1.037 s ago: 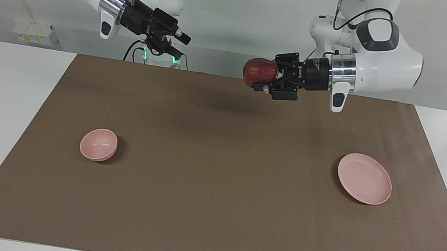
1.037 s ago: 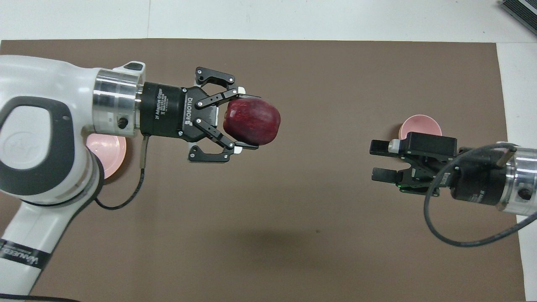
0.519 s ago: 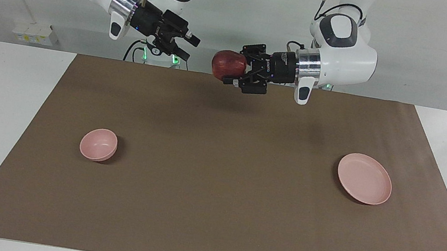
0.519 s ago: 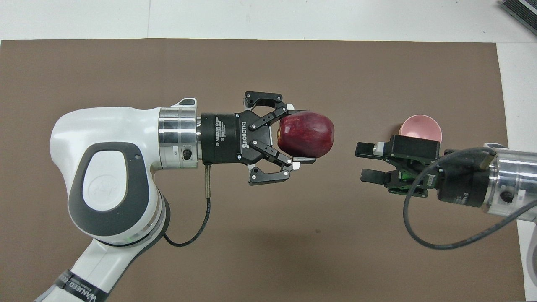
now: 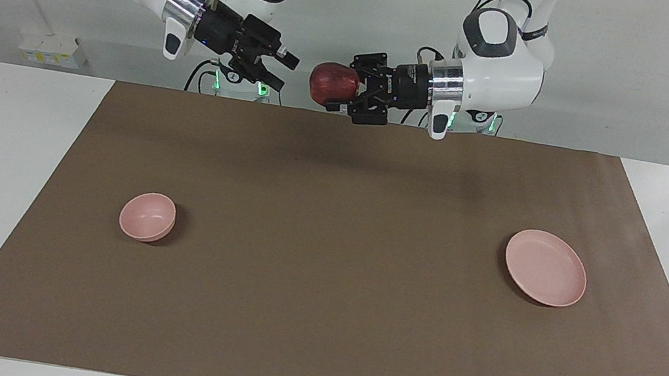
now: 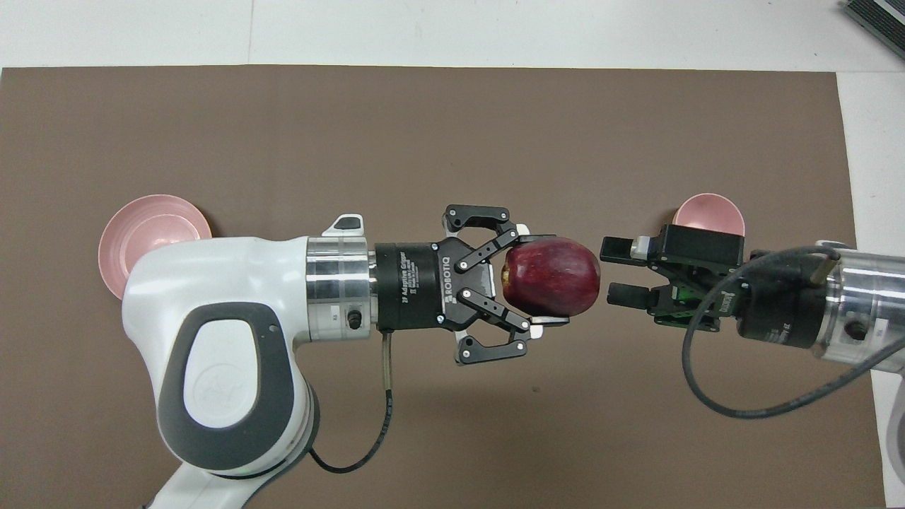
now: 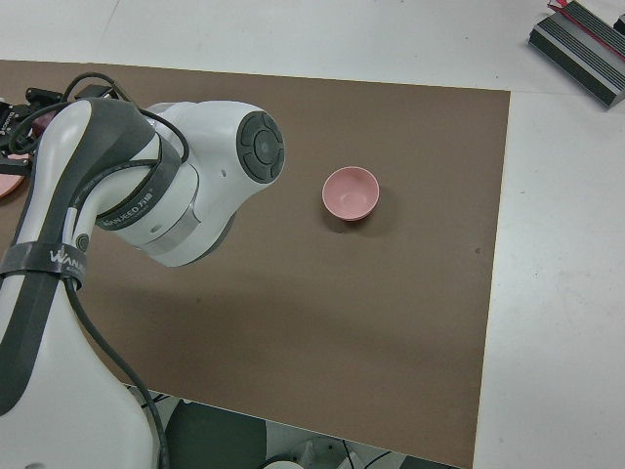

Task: Move apple from plate to bowl
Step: 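Carry the apple with the left gripper while the right gripper approaches, then close the right gripper on the apple held by the left gripper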

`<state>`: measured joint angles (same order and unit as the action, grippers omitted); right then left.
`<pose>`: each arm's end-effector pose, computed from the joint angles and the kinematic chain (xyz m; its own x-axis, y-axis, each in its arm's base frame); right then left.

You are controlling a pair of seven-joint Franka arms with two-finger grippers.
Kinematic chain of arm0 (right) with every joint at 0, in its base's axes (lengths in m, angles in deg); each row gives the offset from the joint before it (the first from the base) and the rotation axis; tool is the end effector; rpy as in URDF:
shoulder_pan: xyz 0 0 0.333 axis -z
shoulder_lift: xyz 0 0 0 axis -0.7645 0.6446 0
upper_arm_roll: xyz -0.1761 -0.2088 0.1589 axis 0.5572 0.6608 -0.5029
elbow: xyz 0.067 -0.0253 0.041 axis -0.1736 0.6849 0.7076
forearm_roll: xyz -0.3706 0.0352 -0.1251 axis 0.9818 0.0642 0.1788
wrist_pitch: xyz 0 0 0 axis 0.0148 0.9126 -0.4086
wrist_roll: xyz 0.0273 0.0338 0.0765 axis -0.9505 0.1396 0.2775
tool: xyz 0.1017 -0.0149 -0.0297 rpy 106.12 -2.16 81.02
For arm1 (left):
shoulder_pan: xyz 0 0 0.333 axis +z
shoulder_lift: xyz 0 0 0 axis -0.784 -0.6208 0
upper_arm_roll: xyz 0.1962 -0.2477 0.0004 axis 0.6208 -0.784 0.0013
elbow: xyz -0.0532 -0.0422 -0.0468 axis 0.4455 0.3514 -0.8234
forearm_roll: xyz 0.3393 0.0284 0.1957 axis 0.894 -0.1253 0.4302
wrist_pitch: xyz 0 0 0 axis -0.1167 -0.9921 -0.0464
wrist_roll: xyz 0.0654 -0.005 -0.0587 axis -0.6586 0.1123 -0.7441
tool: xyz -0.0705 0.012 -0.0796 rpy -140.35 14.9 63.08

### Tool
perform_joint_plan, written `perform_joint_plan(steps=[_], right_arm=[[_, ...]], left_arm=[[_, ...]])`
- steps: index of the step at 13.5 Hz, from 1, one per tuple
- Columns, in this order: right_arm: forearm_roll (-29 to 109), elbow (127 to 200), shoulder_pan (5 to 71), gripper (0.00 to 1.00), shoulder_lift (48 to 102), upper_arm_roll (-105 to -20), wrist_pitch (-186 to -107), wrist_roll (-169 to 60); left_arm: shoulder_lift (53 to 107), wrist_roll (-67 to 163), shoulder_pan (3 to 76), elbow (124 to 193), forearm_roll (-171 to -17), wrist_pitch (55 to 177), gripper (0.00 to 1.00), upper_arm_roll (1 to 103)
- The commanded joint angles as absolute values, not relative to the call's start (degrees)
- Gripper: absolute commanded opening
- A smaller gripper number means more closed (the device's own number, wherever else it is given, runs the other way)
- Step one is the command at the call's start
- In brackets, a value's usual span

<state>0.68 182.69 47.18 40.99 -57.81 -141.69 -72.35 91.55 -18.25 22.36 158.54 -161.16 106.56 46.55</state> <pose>0.4742 0.1100 0.5948 0.9115 -0.3352 -0.2385 -0.3499 -0.3265 -0.8780 0.4498 -0.3892 0.5722 -0.1198 0.1637 -0.9792 0.9928 0.0231 -0.1176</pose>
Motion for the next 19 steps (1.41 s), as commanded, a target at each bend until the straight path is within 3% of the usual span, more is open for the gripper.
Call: perform_joint_plan(steps=[1, 9, 19], right_arm=[[-1.0, 183.9, 47.6, 1.00, 39.9, -58.4, -143.0, -73.0], [-1.0, 184.0, 48.6, 1.00, 39.4, -58.2, -137.7, -72.8], [-0.9, 184.0, 50.6, 1.00, 39.2, -57.7, -132.2, -72.6]], left_arm=[[94.0, -18.8, 16.8, 160.4, -163.9, 113.6, 0.00, 47.3], [93.2, -18.7, 14.4, 159.0, -167.7, 125.1, 0.00, 44.6], [93.1, -18.7, 14.4, 158.9, -167.9, 125.6, 0.00, 44.5]])
